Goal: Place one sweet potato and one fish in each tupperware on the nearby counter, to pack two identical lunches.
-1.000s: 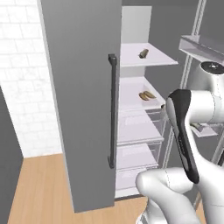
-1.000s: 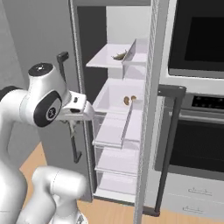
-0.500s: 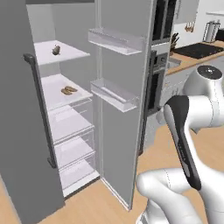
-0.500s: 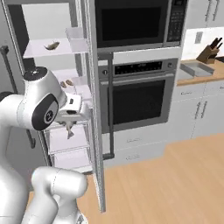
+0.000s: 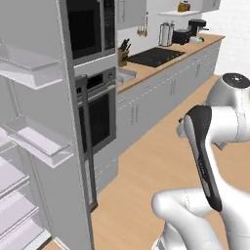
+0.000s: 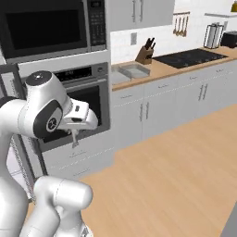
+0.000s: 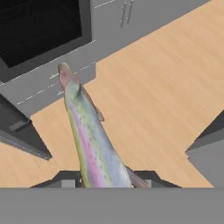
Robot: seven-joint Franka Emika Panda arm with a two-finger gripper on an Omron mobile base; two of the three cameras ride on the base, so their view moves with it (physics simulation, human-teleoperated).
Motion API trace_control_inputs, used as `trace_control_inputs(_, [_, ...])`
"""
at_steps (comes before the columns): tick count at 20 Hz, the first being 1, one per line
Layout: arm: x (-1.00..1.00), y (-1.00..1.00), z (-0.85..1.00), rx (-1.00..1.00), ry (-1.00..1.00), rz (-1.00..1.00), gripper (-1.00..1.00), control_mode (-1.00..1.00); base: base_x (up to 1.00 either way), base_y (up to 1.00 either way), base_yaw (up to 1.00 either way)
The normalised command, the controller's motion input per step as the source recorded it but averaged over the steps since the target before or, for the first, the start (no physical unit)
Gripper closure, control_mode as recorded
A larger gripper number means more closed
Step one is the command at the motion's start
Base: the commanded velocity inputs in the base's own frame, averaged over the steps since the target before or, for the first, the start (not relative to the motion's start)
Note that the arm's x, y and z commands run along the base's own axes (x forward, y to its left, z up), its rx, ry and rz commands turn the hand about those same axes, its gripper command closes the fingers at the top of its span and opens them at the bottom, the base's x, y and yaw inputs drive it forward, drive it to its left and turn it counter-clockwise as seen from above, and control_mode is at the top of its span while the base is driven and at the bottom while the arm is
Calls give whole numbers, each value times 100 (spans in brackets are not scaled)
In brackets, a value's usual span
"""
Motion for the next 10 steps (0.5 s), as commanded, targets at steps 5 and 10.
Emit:
trace_control_inputs(5, [0, 0, 0, 0, 0, 0, 100, 100, 100, -75, 2])
trace_control_inputs(10, [0, 0, 0, 0, 0, 0, 100, 100, 100, -28, 18])
